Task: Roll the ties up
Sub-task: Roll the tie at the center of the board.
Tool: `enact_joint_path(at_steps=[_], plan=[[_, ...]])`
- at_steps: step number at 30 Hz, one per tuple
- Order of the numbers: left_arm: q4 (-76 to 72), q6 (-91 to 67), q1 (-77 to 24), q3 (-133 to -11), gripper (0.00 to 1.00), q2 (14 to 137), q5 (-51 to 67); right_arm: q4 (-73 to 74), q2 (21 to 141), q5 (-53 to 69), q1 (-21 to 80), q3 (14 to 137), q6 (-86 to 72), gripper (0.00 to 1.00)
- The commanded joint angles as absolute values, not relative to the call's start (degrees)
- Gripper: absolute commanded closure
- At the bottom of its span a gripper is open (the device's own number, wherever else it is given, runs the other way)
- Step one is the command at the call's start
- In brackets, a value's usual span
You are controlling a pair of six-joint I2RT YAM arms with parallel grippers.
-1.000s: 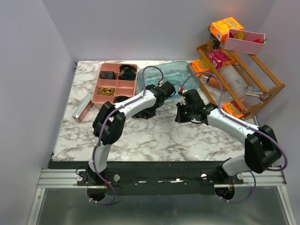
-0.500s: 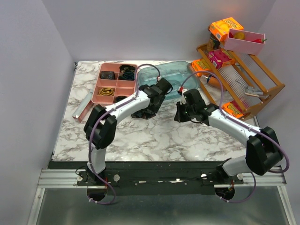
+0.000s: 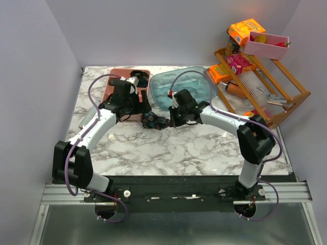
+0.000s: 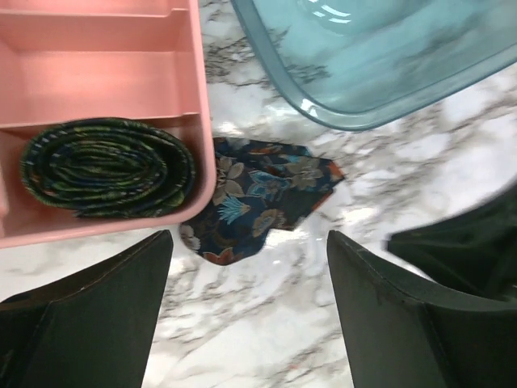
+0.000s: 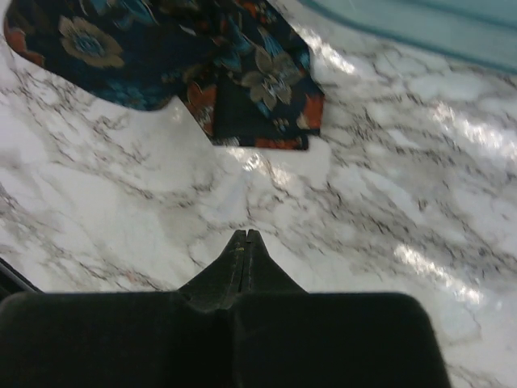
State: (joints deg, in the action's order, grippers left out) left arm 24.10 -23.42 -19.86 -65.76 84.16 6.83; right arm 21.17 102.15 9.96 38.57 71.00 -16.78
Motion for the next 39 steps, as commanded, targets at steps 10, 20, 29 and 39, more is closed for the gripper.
enact_joint_path(at_steps=[10,20,29,39], plan=[[7.9,-32.3,-11.8,-56.2,0.09,77.9,27.9,24.9,120.1,9.8,42.5,89.4,-16.5,0.99],[6.7,-32.1,-10.5,-54.8,0.09,78.4,28.4,27.2,125.3,10.0,42.6,93.6,-16.5,0.99],[7.2,-31.4,-9.8,-54.4,0.09,78.9,28.1,30.0,124.4,10.5,42.8,89.3,-16.1,0.99],[7.0,-31.2,-9.6,-54.0,0.09,79.6,28.0,31.6,119.7,9.6,42.8,82.5,-15.5,0.99]])
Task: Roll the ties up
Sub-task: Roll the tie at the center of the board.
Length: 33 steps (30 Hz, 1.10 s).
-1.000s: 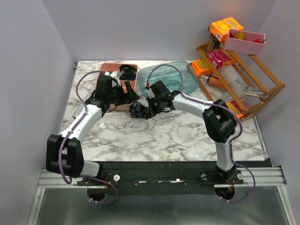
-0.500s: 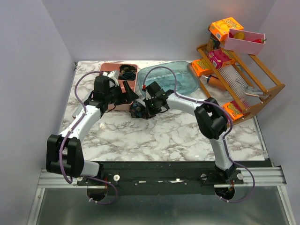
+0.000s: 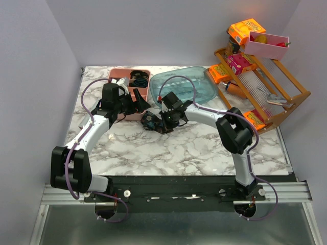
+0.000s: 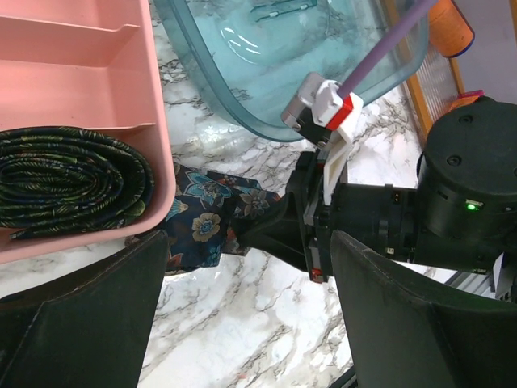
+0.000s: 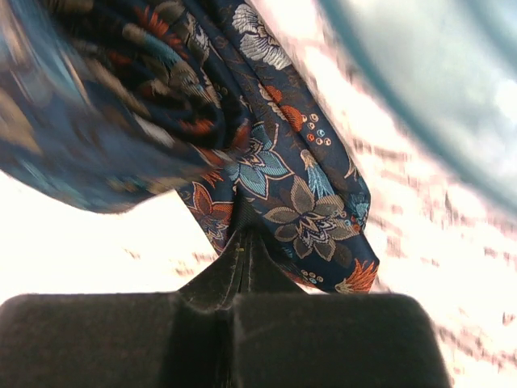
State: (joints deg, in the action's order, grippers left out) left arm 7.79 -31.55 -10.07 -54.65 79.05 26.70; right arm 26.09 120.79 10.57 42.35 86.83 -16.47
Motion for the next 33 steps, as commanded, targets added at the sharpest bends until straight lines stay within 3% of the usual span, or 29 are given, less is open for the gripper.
enact_joint_path(at_steps=[1,21,25,33], plan=[[6.9,-31.2,-9.5,-54.0,0.09,79.7,28.0,31.7,119.3,9.6,42.8,82.0,-15.4,0.99],[5.9,-30.9,-9.5,-52.0,0.09,81.1,28.4,38.8,109.4,2.3,42.7,72.4,-13.8,0.99],[5.4,-30.8,-9.6,-50.9,0.10,81.3,29.4,41.5,108.8,-5.8,42.5,72.9,-13.8,0.99],[1.9,-31.7,-10.5,-48.6,0.10,82.2,31.4,41.1,104.9,-5.9,42.5,74.9,-12.6,0.99]])
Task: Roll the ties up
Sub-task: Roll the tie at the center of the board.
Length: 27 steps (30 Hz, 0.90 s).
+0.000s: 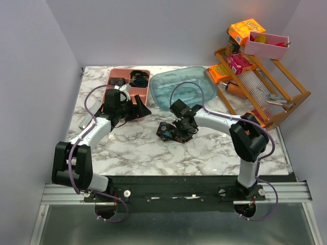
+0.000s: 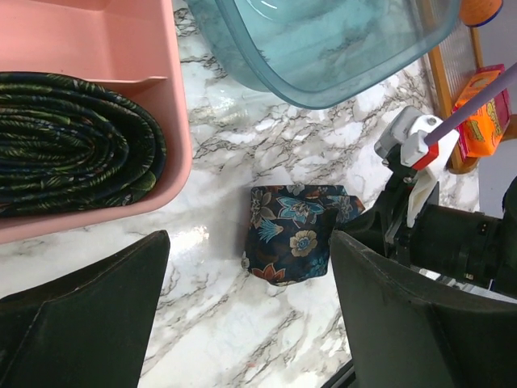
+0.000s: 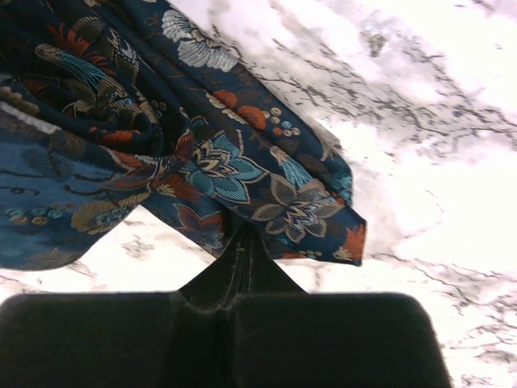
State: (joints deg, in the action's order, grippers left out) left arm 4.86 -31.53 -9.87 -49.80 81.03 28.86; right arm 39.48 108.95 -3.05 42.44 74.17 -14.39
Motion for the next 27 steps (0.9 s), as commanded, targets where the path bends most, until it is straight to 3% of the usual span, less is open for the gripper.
enact_joint_path(at_steps=[1,7,19,27], plan=[[1.9,-31.5,-11.7,-48.5,0.10,82.4,30.7,40.9,102.7,-4.7,42.5,75.0,-12.2,0.99],[-1.0,-33.0,-14.8,-47.4,0.10,85.5,30.1,37.8,98.9,-0.4,42.5,76.5,-12.1,0.99],[-8.1,-35.4,-18.7,-45.8,0.12,92.5,30.8,33.8,108.7,7.2,42.5,83.9,-12.7,0.99],[-9.6,-35.5,-19.6,-43.6,0.13,93.7,30.8,33.5,110.0,6.9,42.5,82.0,-13.4,0.99]])
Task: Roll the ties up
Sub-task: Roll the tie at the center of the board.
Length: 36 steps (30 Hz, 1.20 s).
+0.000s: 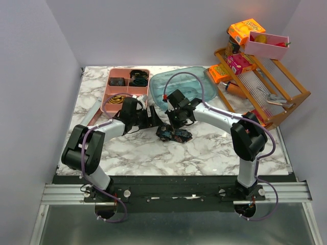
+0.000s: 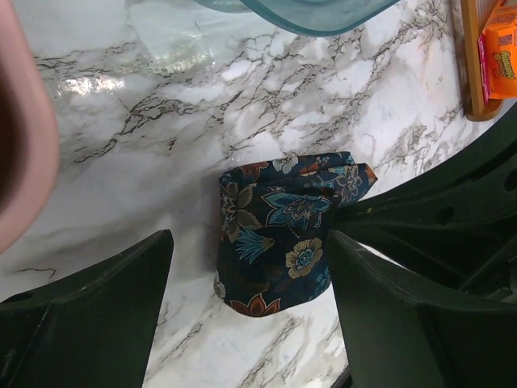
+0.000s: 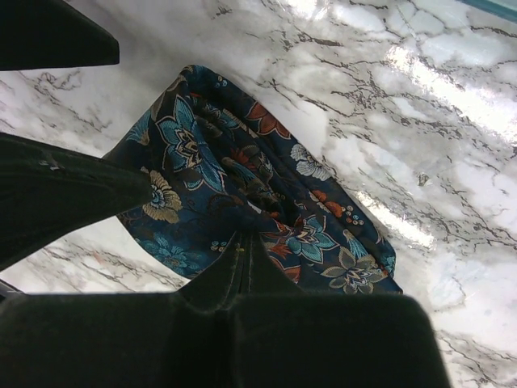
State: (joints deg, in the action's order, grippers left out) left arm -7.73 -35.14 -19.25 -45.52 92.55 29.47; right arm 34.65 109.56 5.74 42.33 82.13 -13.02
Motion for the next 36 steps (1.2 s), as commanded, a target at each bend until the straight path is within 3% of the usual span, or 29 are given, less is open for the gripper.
enact_joint_path(at_steps=[1,24,32,36], plan=[[-9.7,-35.5,-19.7,-43.3,0.14,93.7,30.9,33.3,110.0,6.7,42.5,81.7,-13.4,0.99],[-21.2,-40.7,-23.3,-34.2,0.15,91.8,32.5,31.5,111.4,6.9,42.5,78.9,-14.9,0.99],[-27.1,-42.9,-23.9,-33.5,0.23,91.2,31.6,31.2,111.4,7.9,42.5,78.5,-14.9,0.99],[-27.0,-43.3,-24.0,-34.7,0.36,92.0,31.9,31.2,111.2,8.1,42.5,78.3,-14.9,0.99]])
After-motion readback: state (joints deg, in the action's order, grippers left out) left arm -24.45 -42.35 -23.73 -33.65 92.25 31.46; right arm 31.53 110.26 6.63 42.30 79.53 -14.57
